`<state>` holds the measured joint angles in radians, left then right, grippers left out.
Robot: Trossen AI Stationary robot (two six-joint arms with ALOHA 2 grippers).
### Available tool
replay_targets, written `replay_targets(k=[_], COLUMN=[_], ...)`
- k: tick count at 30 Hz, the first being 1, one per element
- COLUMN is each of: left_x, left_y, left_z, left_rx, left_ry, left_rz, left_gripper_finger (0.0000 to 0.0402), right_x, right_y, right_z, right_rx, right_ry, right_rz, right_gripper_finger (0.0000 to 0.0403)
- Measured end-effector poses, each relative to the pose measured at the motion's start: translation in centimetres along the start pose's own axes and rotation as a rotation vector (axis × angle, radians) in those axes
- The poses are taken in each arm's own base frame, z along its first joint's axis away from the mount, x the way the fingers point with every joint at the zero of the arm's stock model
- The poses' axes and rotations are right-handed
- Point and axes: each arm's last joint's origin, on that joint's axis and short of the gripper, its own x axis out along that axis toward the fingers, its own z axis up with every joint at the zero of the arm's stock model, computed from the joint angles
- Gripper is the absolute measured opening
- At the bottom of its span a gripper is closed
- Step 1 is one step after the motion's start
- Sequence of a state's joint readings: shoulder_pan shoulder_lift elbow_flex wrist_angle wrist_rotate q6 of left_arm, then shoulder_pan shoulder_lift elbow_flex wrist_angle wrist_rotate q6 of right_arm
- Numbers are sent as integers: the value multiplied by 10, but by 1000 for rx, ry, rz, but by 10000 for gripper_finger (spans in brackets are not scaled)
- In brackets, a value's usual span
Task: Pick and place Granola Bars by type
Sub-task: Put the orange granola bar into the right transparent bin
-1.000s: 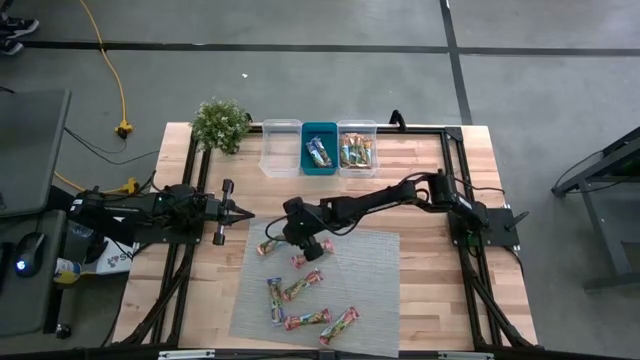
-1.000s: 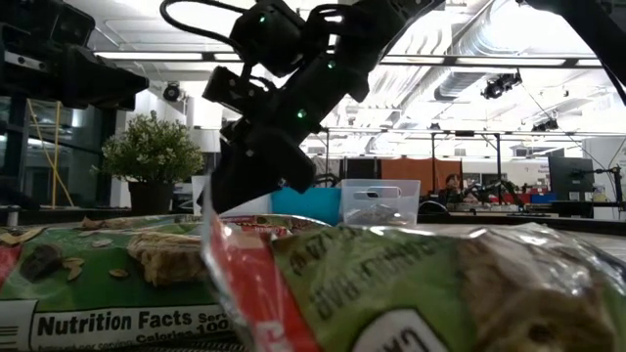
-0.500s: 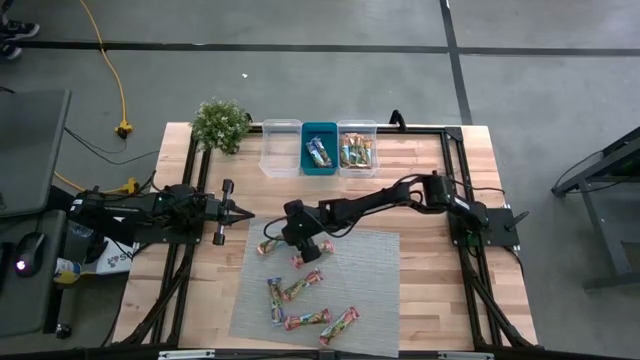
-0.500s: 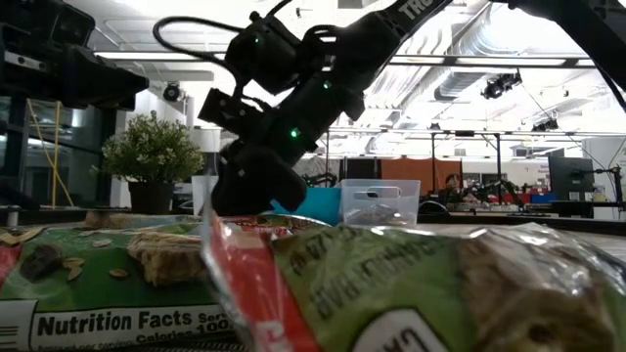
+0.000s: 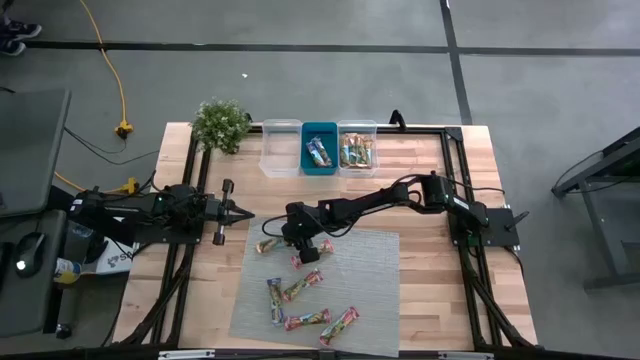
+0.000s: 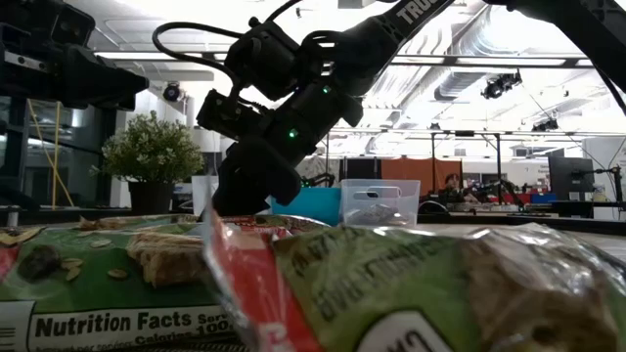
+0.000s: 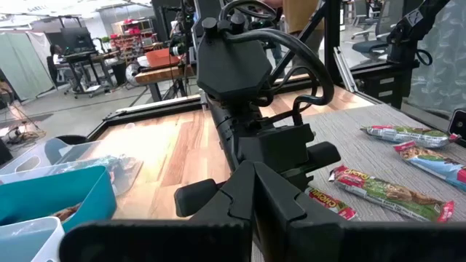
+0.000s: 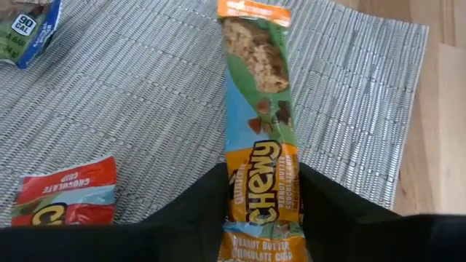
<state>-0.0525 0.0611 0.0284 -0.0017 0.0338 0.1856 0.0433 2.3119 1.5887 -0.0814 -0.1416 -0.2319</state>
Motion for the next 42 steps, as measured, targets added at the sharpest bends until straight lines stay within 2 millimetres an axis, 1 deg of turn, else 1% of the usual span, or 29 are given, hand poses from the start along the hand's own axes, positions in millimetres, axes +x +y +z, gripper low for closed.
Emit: replay_targets(k=[8, 11, 16, 22, 27, 31, 35, 42], left_x=[0, 0, 0, 0, 0, 0, 0, 0], left_y=[0, 0, 0, 0, 0, 0, 0, 0], left_z=[0, 0, 0, 0, 0, 0, 0, 0], left_rx=[0, 0, 0, 0, 0, 0, 0, 0], left_ry=[0, 0, 0, 0, 0, 0, 0, 0], left_rz=[0, 0, 0, 0, 0, 0, 0, 0], left_gripper_finger=[1, 1, 1, 1, 1, 1, 1, 1], right_x=[0, 0, -1, -7, -14, -20, -29, -53], right_y=[0, 0, 0, -1, 2, 11, 23, 45], right_z=[0, 2, 11, 31, 46, 60, 78, 113], right_rx=[23, 40, 40, 26, 2, -14, -47, -91], right_ry=[-3, -4, -24, -70, -78, -76, -68, -62], right_rz=[15, 14, 28, 34, 59, 106, 131, 139], right_gripper_finger=[96, 89, 86, 85, 70, 58, 56, 55])
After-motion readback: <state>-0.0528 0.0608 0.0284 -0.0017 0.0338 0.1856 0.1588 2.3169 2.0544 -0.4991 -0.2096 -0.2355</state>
